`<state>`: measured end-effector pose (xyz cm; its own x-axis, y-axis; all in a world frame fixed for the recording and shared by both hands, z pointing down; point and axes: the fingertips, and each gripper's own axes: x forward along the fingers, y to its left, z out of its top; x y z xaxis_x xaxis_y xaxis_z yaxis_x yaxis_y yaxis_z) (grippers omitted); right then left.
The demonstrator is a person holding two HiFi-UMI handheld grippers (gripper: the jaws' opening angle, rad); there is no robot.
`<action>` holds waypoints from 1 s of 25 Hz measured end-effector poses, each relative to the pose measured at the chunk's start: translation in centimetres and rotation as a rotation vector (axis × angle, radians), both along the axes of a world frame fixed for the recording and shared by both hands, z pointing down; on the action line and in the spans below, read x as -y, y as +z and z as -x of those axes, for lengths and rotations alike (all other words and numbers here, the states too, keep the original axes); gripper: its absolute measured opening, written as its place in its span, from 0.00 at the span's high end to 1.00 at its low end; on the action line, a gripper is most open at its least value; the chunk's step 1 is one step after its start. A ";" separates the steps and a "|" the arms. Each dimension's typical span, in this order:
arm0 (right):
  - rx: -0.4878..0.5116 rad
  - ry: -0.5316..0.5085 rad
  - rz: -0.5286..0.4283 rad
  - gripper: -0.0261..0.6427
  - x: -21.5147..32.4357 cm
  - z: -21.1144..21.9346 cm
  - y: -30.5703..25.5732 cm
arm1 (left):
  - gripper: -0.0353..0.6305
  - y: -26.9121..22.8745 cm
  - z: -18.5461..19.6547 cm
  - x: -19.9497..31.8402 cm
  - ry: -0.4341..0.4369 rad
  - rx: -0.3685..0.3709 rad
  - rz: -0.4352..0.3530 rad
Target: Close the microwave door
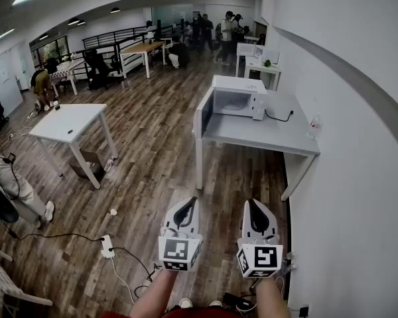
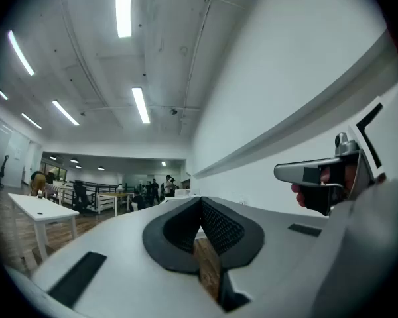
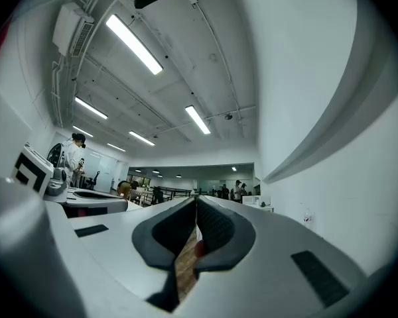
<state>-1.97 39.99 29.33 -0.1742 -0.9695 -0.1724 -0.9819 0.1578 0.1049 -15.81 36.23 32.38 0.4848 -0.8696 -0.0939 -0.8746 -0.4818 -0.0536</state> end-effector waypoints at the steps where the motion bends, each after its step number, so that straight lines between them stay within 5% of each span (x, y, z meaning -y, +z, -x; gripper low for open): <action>1: -0.001 -0.001 0.000 0.91 0.0 0.0 0.0 | 0.91 0.1 -0.1 0.0 0.002 -0.001 0.000; 25: 0.061 -0.049 0.016 0.91 -0.6 -6.6 1.2 | 0.91 1.1 -7.0 -1.0 -0.016 0.012 0.019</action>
<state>4.62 40.61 30.50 -0.2107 -0.9628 -0.1691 -0.9775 0.2065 0.0421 -8.85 37.24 33.52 0.4717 -0.8789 -0.0712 -0.8816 -0.4687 -0.0548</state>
